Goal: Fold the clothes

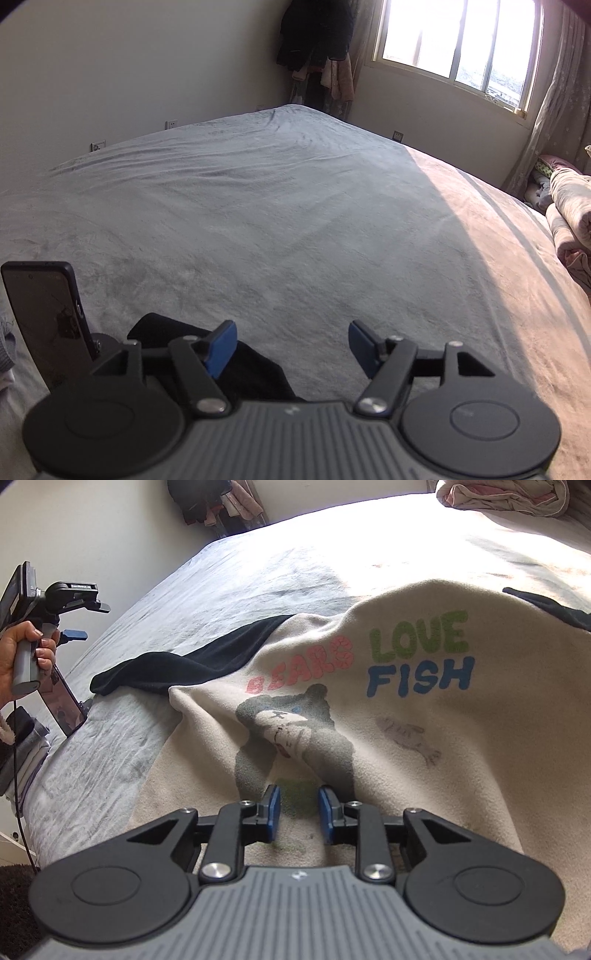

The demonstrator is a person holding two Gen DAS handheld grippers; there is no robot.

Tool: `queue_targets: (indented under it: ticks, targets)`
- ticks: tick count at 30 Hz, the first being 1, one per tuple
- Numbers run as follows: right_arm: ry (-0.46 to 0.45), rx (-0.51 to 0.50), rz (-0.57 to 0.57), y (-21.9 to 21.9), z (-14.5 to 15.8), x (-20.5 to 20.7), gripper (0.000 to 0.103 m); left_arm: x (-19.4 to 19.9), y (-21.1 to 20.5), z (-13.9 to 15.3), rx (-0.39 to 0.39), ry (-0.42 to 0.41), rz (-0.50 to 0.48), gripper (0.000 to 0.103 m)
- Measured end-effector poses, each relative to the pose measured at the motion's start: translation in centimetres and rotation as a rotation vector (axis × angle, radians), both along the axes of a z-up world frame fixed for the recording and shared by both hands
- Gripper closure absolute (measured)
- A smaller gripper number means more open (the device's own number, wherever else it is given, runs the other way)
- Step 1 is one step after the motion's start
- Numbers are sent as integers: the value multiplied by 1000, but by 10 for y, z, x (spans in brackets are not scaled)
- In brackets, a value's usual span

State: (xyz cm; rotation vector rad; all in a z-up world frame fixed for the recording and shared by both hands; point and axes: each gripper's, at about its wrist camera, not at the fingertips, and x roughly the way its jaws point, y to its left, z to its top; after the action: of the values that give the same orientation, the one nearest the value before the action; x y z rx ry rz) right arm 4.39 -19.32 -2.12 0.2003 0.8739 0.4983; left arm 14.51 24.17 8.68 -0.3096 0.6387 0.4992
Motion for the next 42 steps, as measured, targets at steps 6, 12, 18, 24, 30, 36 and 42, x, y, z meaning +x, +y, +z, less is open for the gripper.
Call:
queue_targets:
  ticks: [6, 12, 18, 24, 30, 36, 42]
  targets:
    - [-33, 14, -53, -17, 11, 2, 69, 9, -28, -13, -19, 45, -70, 27]
    - [-81, 18, -131, -40, 24, 5, 53, 13, -59, -31, -64, 88, -140, 24]
    - [-145, 28, -285, -85, 40, 10, 51, 13, -97, -52, -124, 118, -240, 22]
    - [-120, 84, -478, -136, 41, 17, 50, 19, -133, -68, -139, 141, -339, 21]
    - [-67, 143, -563, -157, 35, 21, 50, 31, -156, -86, -118, 142, -416, 21]
    - [-33, 133, -564, -153, 28, 29, 50, 41, -166, -110, -59, 150, -458, 18]
    - [-6, 147, -554, -149, 22, 34, 50, 43, -178, -112, 31, 143, -528, 16]
